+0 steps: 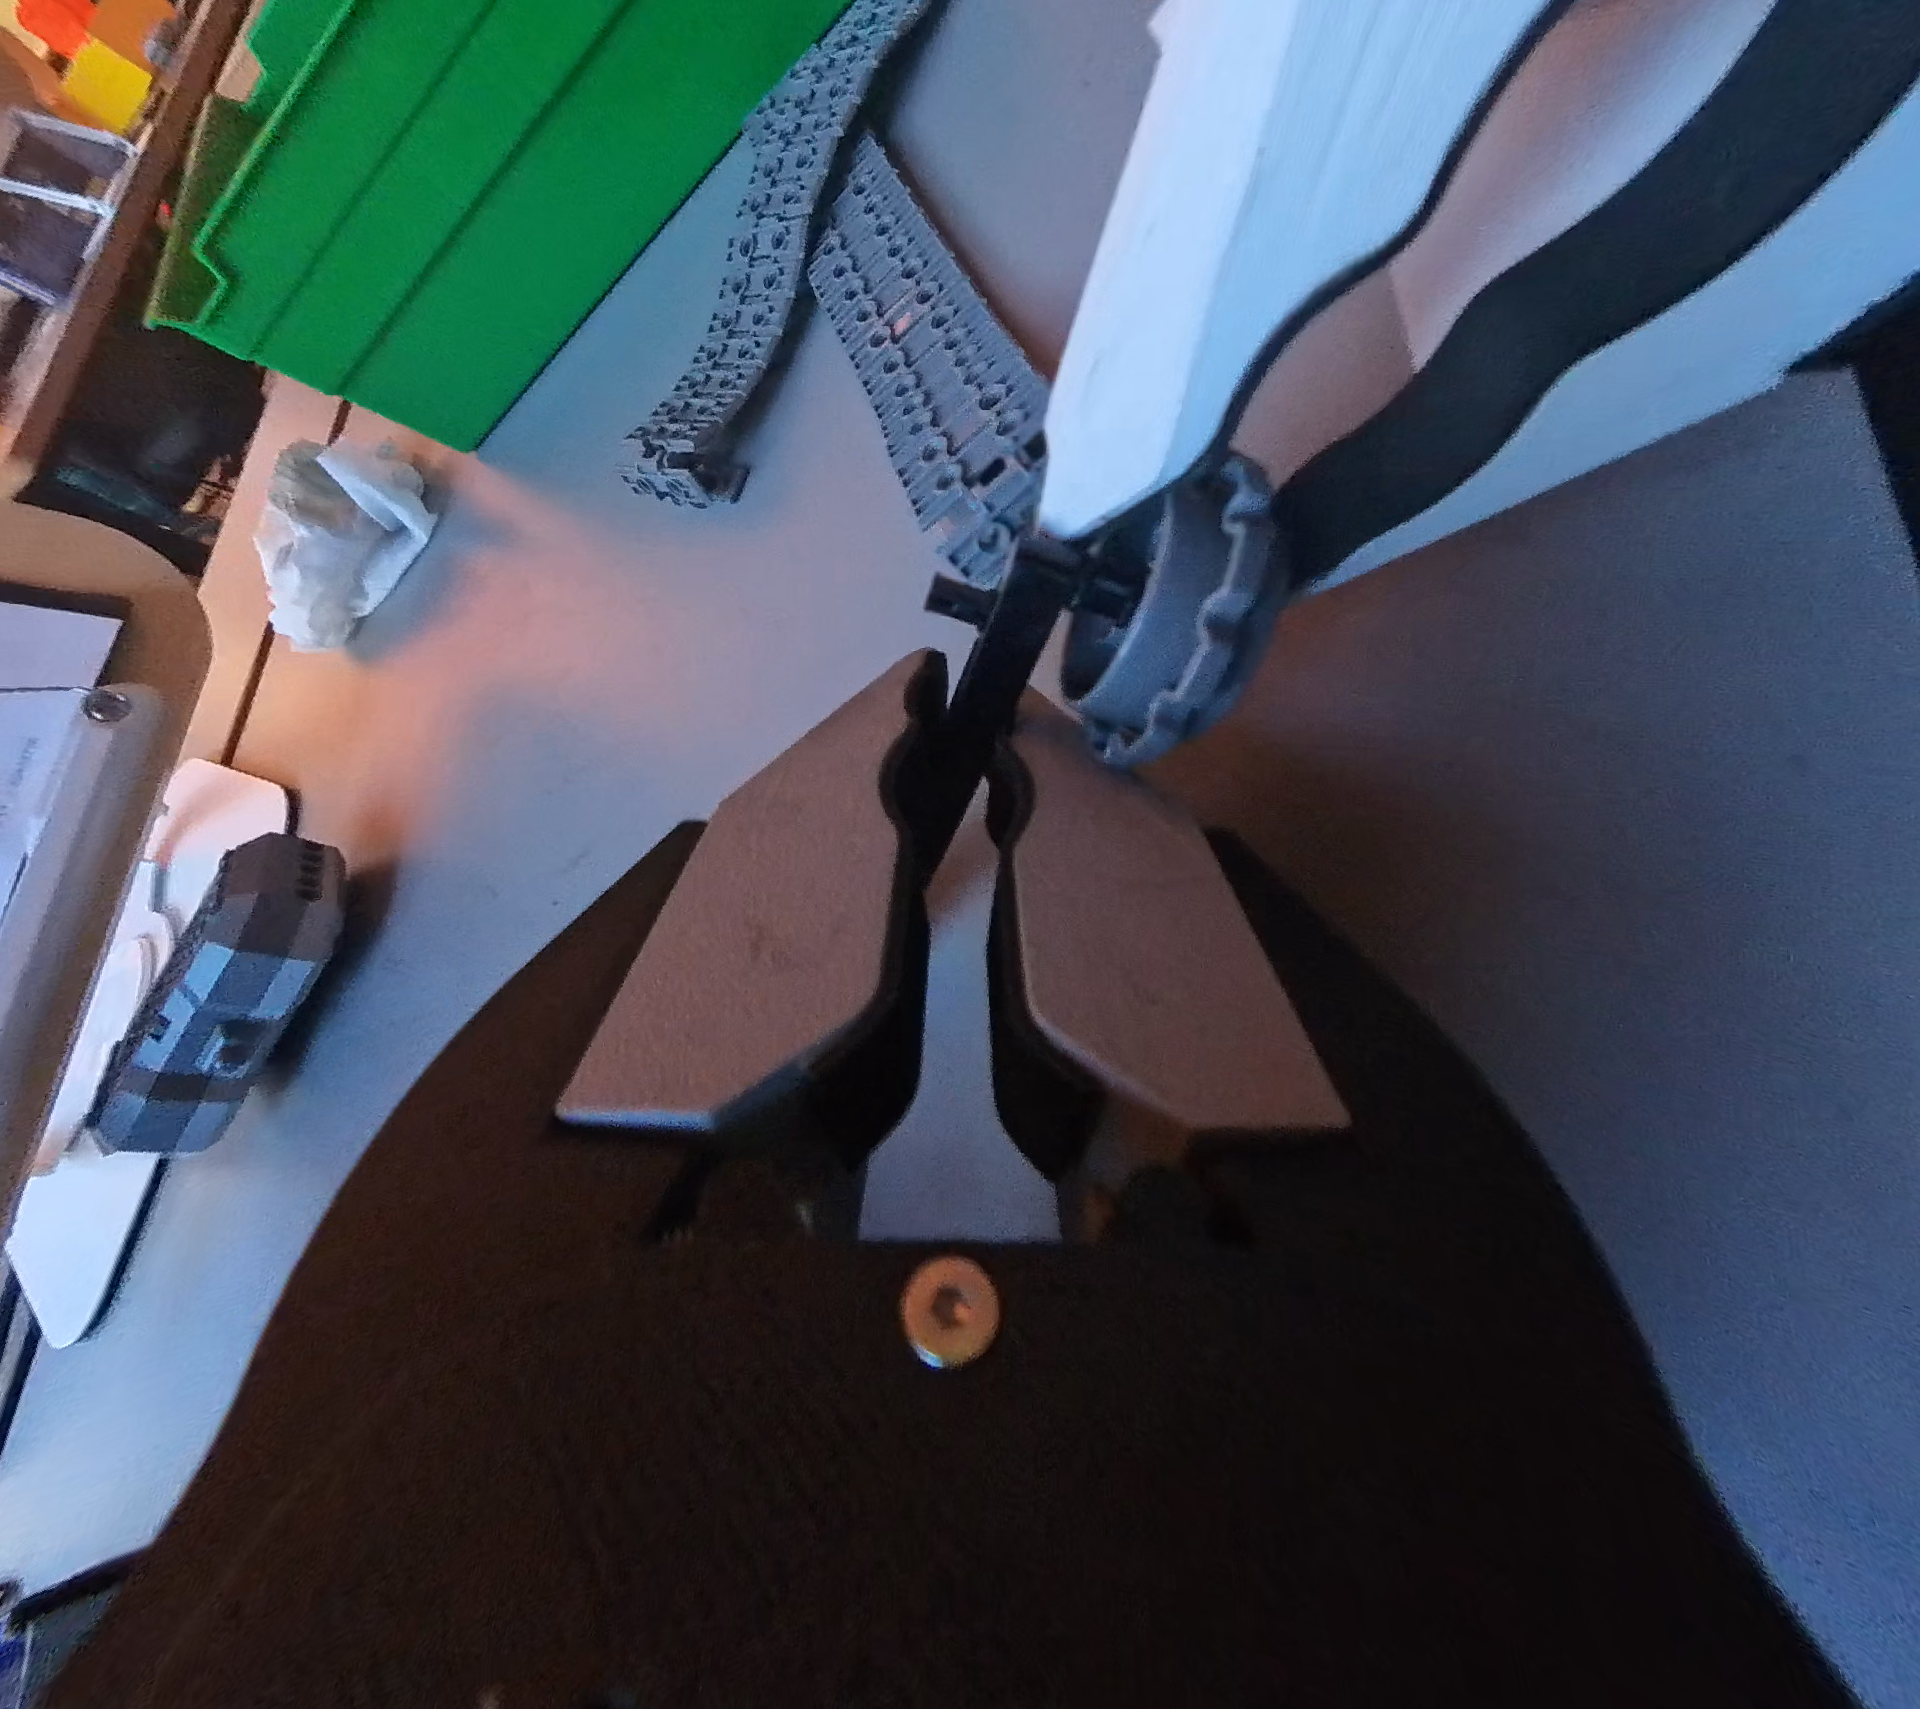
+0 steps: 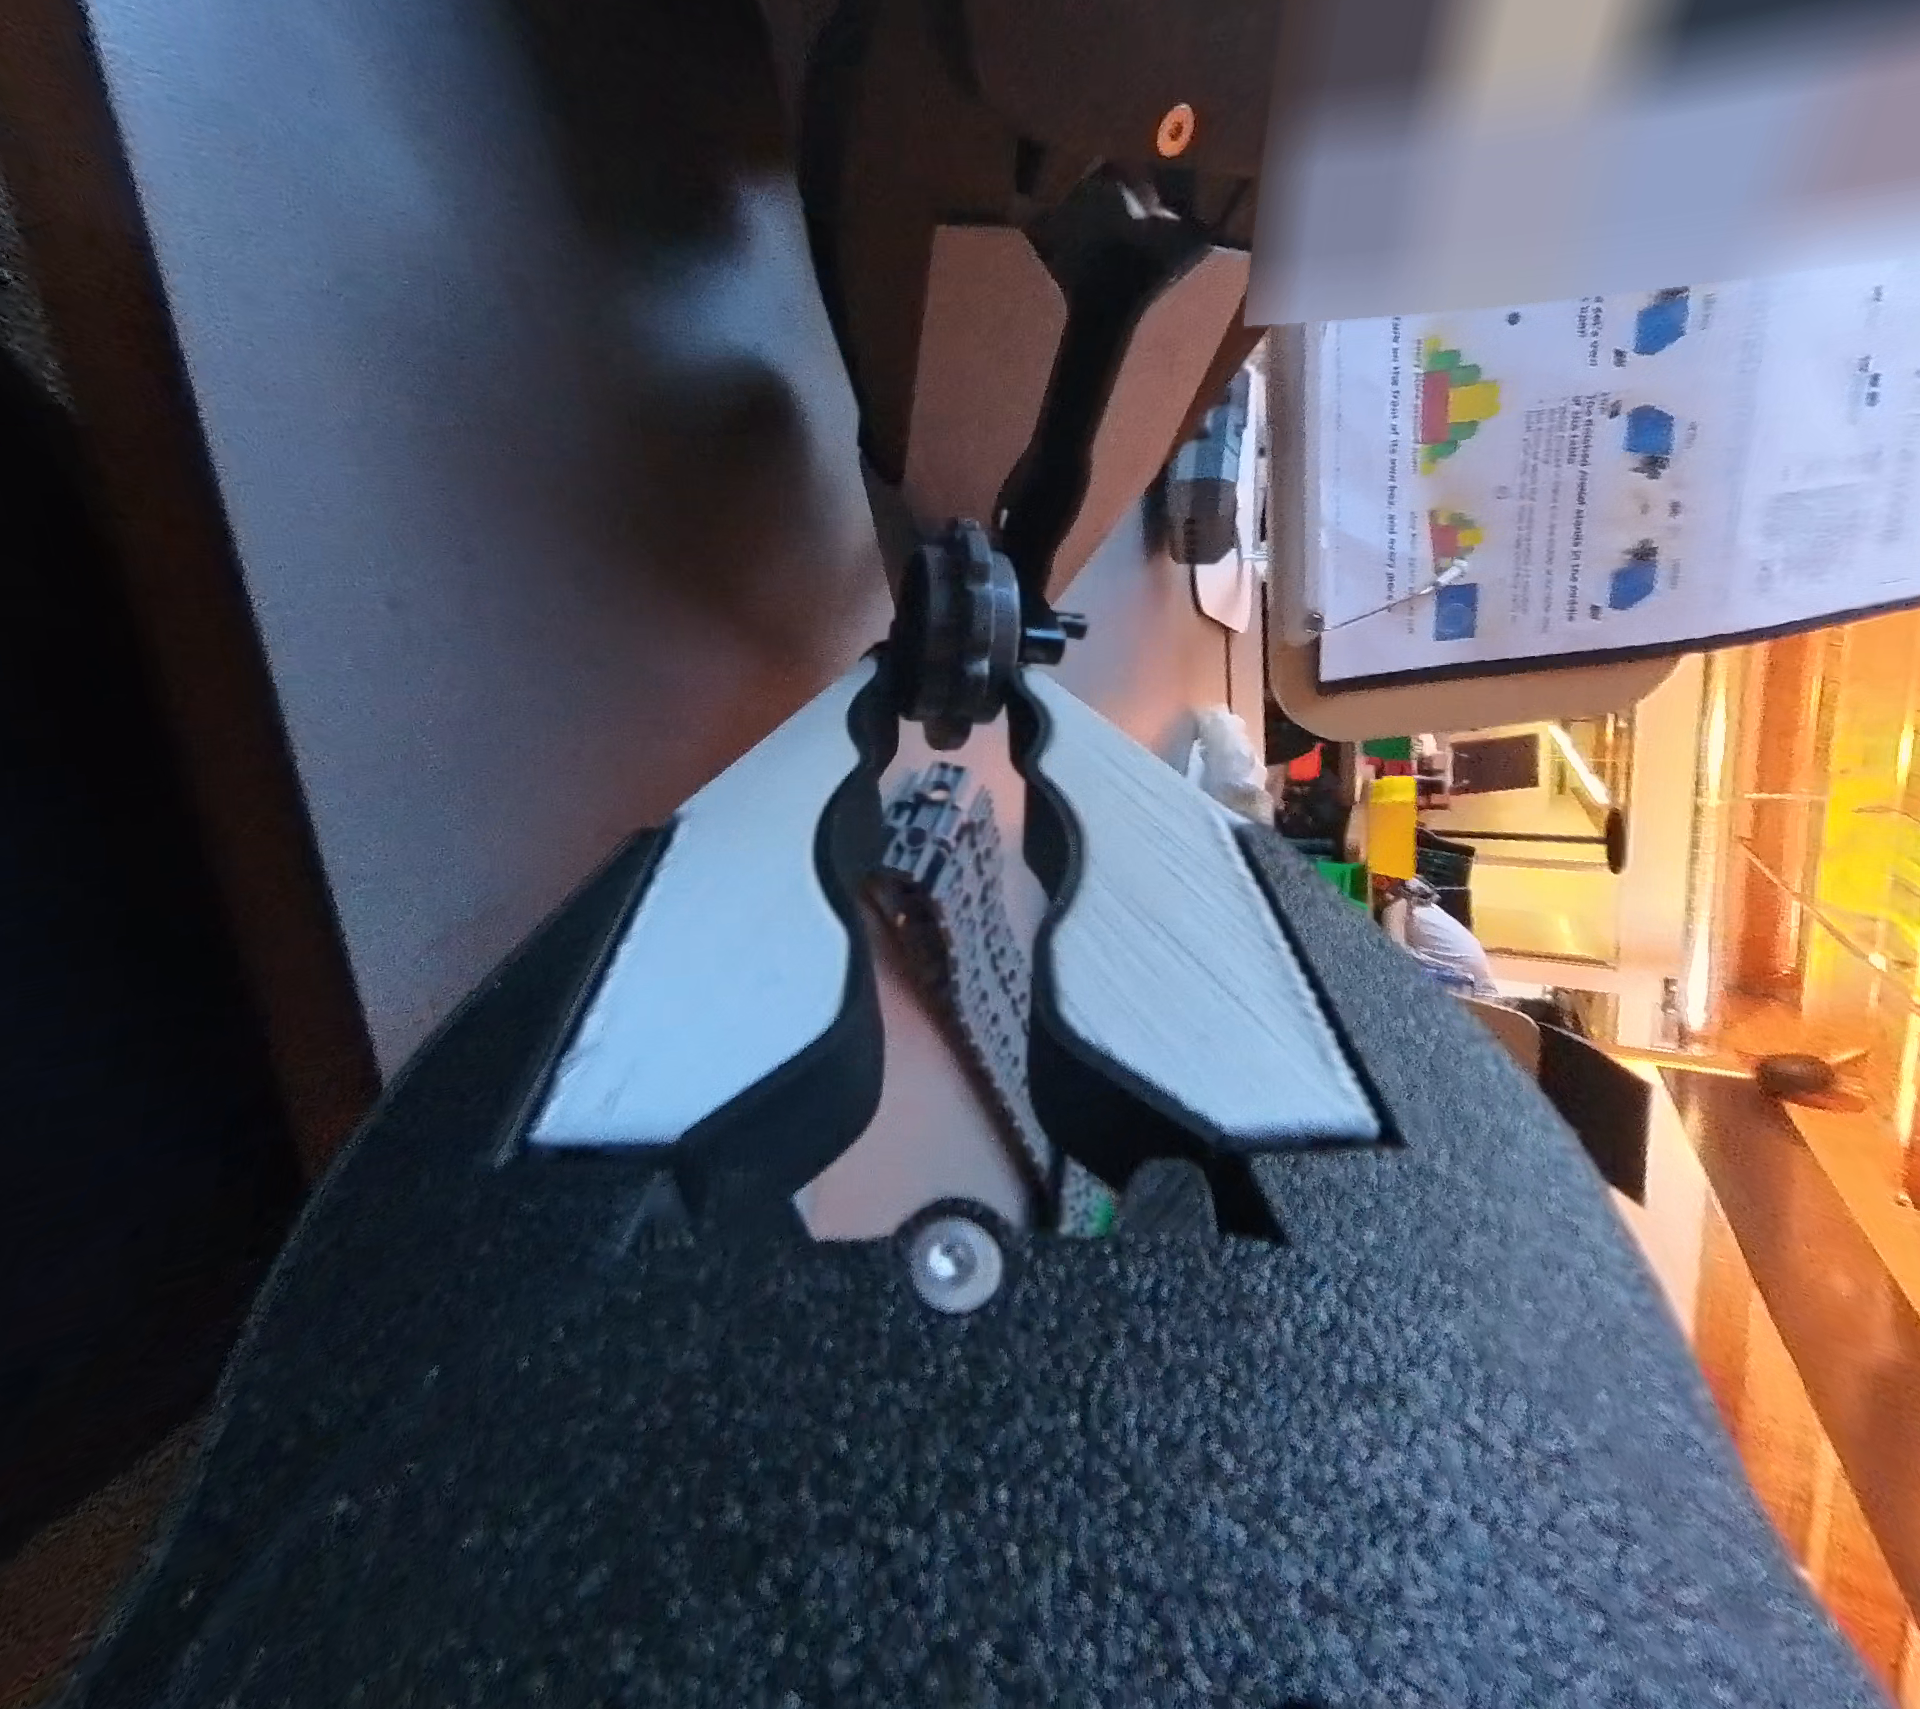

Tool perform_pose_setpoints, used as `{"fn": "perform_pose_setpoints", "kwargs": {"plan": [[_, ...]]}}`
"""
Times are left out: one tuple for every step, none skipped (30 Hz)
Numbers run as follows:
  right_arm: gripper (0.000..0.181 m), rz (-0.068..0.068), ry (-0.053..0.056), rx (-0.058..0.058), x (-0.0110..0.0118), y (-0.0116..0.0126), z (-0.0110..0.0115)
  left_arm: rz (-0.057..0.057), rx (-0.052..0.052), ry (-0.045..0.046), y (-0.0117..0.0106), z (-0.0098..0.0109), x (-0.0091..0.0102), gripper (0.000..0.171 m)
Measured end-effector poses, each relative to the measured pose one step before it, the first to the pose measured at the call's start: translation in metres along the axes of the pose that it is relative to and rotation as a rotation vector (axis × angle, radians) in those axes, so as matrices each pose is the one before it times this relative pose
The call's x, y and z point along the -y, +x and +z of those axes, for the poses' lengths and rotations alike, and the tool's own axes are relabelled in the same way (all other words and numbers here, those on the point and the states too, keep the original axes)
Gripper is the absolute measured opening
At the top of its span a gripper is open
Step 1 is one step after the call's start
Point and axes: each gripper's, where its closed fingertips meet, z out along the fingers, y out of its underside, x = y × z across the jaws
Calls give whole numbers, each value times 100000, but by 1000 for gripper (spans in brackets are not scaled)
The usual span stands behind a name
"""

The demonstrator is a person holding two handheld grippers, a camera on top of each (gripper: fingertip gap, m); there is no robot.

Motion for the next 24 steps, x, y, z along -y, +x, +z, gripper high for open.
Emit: {"fn": "perform_pose_setpoints", "kwargs": {"plan": [[18,-1641,997,-718,30,78,-225,221,306,147,-4,12,19,4],[18,-1626,2208,-601,124,4,-346,-239,-992,-182,77,50,-21,5],[17,-663,2682,141,184,-36,-418,356,-387,-327,59,62,-45,5],[16,973,2319,1222,147,-35,-431,982,424,-247,30,36,-17,5],[15,2539,2489,2156,206,-52,-366,1044,309,-230,49,30,-12,5],[14,3154,2336,2533,241,-47,-231,1049,-194,-194,115,27,-13,5],[16,2446,1341,2270,180,-24,-86,626,-190,43,78,25,12,5],[19,1002,619,2444,140,-89,54,-2,-6,-25,-8,22,9,5],[22,-268,460,2320,143,-154,149,-289,-338,182,17,-19,18,5],[24,-691,482,1345,100,-68,229,-151,-392,306,38,-29,40,5],[24,-200,482,1782,22,-177,309,20,-15,7,8,-6,2,5],[24,588,-222,1710,-141,-170,392,436,-287,-354,89,46,-32,5],[23,903,-955,545,-288,-26,460,692,-72,-452,96,47,-22,5],[21,616,-839,631,-204,-109,465,888,-355,-1099,199,89,-78,6],[21,-87,-981,451,-64,-194,440,1203,646,-1013,73,87,-84,6],[20,-1150,-1684,-929,-101,-92,408,538,819,-1683,-46,92,-220,6],[20,-1987,-1774,-2175,-112,72,284,-1099,626,-1953,-198,78,-330,6],[20,-926,-908,-2193,-29,209,92,-2187,-465,321,-190,-36,-26,6],[19,2179,-87,-875,22,190,-7,-2483,-1182,805,-128,-60,49,6],[18,3598,-1,1024,-4,-78,-16,-1111,-1045,83,0,30,7,6],[12,806,-112,811,-61,-316,7,1288,-1112,-1096,246,155,-124,7],[12,-2537,258,-1007,-15,-246,-9,2322,1083,347,61,31,50,7],[11,-1579,520,-538,31,-105,-61,1241,378,413,81,-17,61,7],[11,1528,652,1548,38,-74,-95,619,-276,416,97,12,67,7]]}}
